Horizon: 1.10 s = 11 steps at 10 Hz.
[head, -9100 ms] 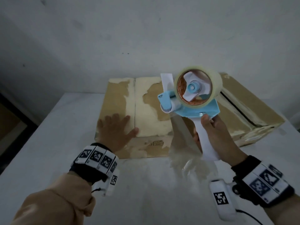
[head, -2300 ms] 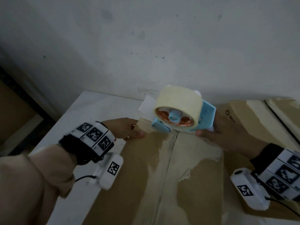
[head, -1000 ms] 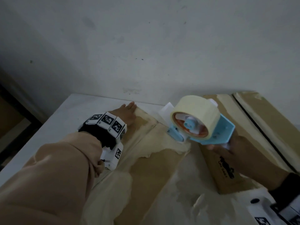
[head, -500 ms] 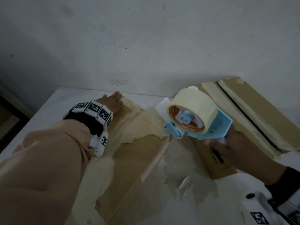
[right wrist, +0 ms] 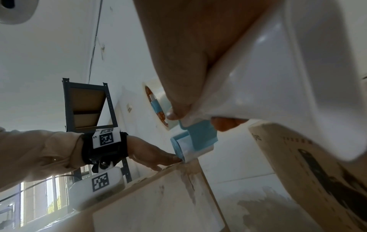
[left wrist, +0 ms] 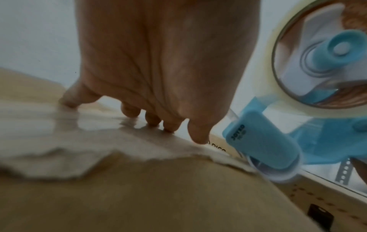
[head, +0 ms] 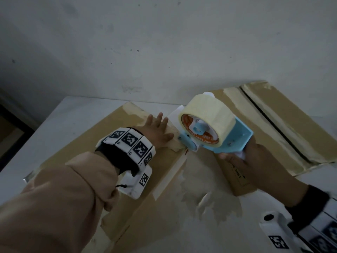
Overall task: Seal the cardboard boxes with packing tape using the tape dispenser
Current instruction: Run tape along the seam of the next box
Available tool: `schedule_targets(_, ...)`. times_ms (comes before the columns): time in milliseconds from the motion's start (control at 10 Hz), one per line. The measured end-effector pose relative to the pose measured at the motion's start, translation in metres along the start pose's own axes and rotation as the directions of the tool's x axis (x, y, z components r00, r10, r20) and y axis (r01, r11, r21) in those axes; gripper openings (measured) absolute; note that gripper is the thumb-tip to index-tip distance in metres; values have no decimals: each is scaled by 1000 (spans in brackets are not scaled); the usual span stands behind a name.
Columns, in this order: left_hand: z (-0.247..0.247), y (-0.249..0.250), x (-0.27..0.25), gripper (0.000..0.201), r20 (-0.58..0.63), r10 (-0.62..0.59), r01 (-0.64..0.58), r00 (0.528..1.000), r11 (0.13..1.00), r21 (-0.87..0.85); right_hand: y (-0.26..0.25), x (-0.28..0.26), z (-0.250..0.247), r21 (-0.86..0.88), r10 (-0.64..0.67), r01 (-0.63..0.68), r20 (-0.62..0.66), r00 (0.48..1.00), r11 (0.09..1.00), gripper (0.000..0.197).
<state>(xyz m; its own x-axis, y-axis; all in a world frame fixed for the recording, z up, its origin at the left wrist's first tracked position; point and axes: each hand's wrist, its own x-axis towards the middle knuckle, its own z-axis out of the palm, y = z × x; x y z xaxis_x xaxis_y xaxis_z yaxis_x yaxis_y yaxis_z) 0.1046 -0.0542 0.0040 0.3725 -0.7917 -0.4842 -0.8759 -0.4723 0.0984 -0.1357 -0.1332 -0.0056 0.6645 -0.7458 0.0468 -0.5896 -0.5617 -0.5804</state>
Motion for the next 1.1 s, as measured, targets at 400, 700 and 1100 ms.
schedule_targets(400,6,-6,14,142,50,94,-97,994,992,76,8,-33,-8,-74,-4,4,-6,1000,997,111)
schedule_targets(700,17,-13,34,69,38,42,-47,998,990,133,18,-39,-3,-32,-32,31,-54,998,999,110)
schedule_targets(1100,5,1,13,63,37,31,-33,999,997,68,24,-45,1,-76,-113,105,-117,987,992,106)
